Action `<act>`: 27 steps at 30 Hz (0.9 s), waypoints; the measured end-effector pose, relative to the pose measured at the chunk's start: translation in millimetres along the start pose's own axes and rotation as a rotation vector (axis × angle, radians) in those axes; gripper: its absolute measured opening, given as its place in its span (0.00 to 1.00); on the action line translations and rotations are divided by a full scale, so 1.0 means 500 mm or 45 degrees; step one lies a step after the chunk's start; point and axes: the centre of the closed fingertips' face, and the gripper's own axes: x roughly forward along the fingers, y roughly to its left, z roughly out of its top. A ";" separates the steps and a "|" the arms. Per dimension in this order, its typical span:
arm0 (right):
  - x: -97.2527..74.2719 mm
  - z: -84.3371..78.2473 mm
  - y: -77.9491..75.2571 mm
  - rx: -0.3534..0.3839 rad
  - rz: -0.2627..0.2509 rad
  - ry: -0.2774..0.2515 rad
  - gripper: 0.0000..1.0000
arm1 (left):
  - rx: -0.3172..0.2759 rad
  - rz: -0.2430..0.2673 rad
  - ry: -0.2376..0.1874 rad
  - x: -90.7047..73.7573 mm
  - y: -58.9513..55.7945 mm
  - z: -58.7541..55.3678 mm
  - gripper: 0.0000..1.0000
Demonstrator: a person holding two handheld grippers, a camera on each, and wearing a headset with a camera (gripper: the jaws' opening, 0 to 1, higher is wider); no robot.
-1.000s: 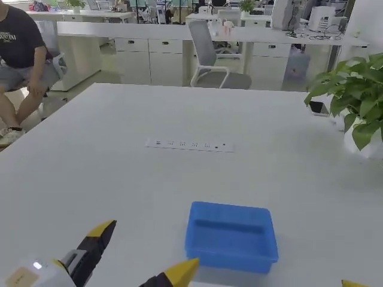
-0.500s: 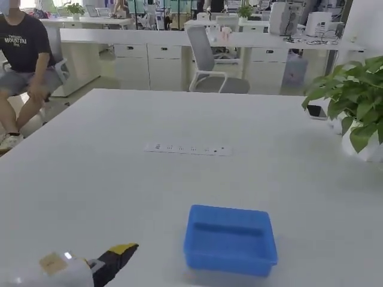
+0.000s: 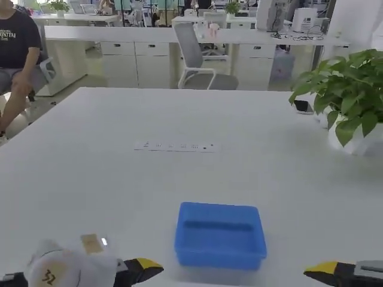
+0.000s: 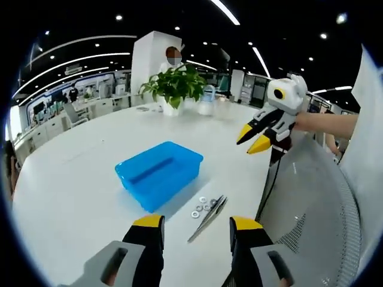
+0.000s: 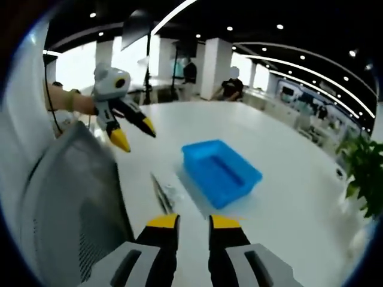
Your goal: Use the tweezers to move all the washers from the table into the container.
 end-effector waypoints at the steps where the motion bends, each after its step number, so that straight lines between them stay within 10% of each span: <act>1: 0.006 -0.002 0.003 -0.013 0.015 0.018 0.16 | 0.004 -0.025 0.032 0.004 -0.002 -0.009 0.41; 27: 0.125 -0.013 0.079 -0.142 0.246 0.206 0.13 | 0.319 -0.216 0.414 0.091 0.004 -0.105 0.13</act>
